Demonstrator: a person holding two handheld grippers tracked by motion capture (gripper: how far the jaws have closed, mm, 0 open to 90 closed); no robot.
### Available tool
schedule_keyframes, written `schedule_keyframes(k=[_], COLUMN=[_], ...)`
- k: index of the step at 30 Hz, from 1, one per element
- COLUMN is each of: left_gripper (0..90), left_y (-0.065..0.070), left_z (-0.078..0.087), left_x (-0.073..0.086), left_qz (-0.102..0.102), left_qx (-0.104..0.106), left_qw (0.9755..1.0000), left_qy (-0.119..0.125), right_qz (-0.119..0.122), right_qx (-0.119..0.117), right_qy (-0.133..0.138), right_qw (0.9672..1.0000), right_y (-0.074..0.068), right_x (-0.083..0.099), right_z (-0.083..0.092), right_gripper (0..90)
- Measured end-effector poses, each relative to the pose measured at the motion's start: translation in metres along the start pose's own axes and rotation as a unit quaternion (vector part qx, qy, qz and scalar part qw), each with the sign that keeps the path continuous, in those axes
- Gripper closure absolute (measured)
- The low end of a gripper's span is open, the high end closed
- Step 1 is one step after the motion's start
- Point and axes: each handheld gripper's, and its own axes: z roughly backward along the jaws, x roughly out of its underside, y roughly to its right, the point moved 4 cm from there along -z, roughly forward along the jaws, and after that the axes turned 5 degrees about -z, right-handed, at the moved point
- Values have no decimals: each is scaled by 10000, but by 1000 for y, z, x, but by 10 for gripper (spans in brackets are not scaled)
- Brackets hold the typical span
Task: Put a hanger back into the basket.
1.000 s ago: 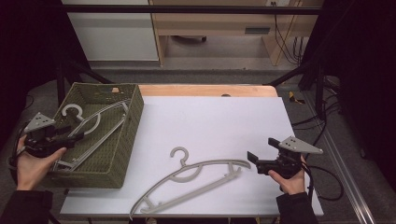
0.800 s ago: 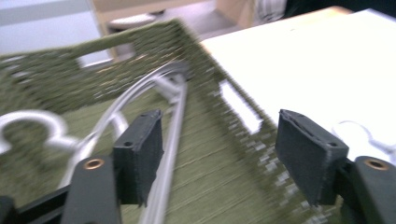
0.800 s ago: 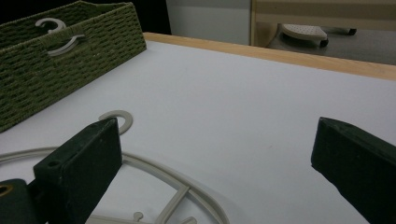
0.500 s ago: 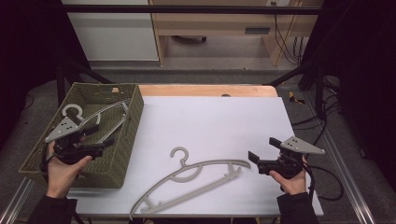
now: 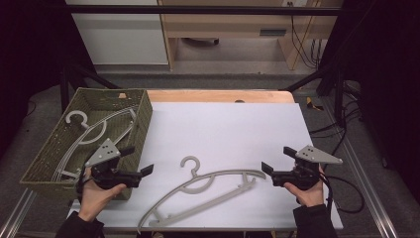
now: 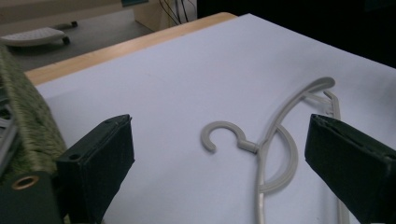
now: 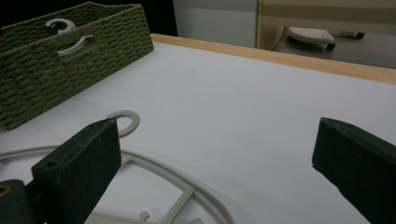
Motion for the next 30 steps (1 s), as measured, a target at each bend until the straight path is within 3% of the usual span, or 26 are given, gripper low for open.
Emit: schedule_keyframes(k=[7,15,19,20,23,25,28,30], left_gripper=[90,151,175,184,206,217,237,257], left_y=[14,29,34,34,38,39,41,43], left_z=[-19,-39,-50,-50,-58,-59,-63,-67], left_x=[10,21,29,29,36,37,42,46], left_qz=[-174,-400,-506,-506,-570,-591,-700,-722], left_qx=[241,433,455,455,510,522,531,661], left_qw=[9986,9941,9900,9900,9865,9855,9821,9789], left_qy=[-429,-912,-1239,-1239,-1450,-1503,-1669,-1791], right_qz=[-56,-59,1,1,10,22,24,51], right_qx=[18,17,15,15,-2,-2,1,-7], right_qy=[26,-7,-48,-48,-83,-91,-97,-131], right_qw=[10000,10000,10000,10000,10000,10000,10000,9999], right_y=[-1,0,0,0,-1,-1,-1,-1], right_x=[0,0,1,1,2,2,2,3], right_z=[1,1,0,0,-1,-2,-2,-1], right_gripper=[18,19,19,19,20,19,19,19])
